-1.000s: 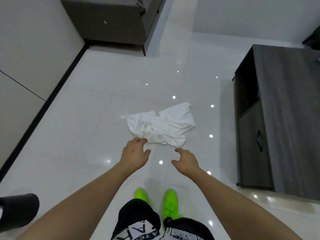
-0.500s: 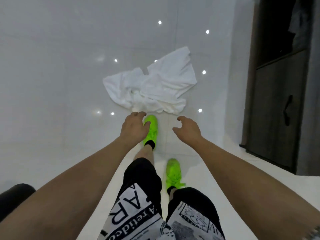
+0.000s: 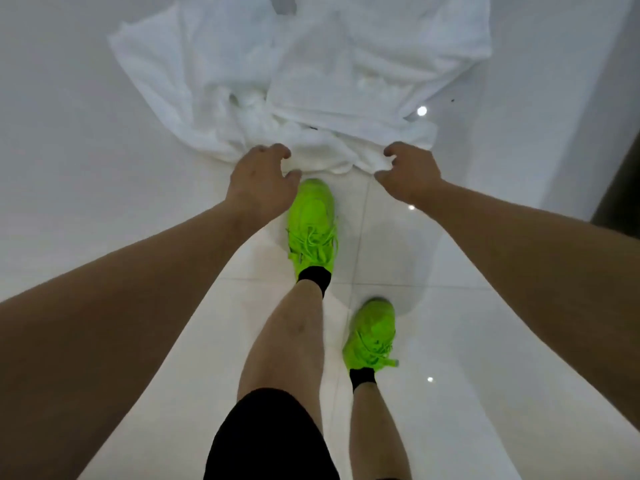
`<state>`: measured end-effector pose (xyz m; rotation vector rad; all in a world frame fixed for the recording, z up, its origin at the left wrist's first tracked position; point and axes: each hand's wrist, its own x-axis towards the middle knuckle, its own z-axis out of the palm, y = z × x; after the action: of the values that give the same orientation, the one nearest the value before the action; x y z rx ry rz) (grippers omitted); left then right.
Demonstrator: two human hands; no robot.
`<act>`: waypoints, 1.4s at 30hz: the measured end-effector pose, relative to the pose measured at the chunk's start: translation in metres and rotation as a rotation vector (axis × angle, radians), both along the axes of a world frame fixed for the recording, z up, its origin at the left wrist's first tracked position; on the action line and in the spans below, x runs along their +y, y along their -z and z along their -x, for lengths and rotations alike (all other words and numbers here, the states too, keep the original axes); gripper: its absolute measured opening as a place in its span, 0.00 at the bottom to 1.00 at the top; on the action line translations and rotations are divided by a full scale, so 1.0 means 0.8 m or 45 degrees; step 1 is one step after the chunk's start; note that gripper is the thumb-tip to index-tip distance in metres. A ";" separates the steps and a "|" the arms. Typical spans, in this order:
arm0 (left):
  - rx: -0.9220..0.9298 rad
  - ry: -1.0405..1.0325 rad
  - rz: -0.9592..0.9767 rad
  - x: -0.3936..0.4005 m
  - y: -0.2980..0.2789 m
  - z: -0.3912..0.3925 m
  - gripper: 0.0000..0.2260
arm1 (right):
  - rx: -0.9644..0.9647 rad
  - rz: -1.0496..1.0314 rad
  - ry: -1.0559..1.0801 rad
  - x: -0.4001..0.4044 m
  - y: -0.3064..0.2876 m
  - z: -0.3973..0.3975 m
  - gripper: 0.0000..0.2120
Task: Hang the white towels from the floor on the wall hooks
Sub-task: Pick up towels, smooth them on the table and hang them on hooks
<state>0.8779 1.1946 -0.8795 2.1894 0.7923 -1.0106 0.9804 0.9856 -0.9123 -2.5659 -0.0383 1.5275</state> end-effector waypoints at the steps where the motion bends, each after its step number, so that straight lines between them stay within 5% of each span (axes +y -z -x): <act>1: 0.008 0.010 0.010 0.001 0.022 -0.001 0.20 | -0.023 0.008 -0.013 0.000 0.025 -0.004 0.24; 8: 0.031 0.060 0.034 -0.008 0.112 0.002 0.19 | -0.278 0.097 -0.219 0.001 0.132 -0.014 0.17; 15: 0.001 0.092 0.043 -0.018 0.114 0.029 0.19 | -0.222 0.065 -0.184 -0.015 0.145 0.024 0.11; 22: -0.018 0.131 0.055 -0.038 0.108 0.020 0.18 | -0.041 0.209 -0.668 -0.048 0.155 0.020 0.16; 25: 0.005 0.160 0.050 -0.042 0.100 0.010 0.19 | 0.093 0.195 -0.525 -0.044 0.140 0.018 0.11; 32: 0.022 0.293 0.129 -0.043 -0.033 -0.029 0.19 | -0.050 0.026 -0.167 -0.013 -0.019 0.036 0.09; 42: -0.239 0.537 0.108 -0.083 -0.388 -0.137 0.24 | -0.309 -0.449 0.245 -0.015 -0.402 -0.058 0.06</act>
<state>0.9878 1.1285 -0.5690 2.3859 0.1996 -0.9906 1.0270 0.9734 -0.5910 -2.3743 -0.0790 1.0324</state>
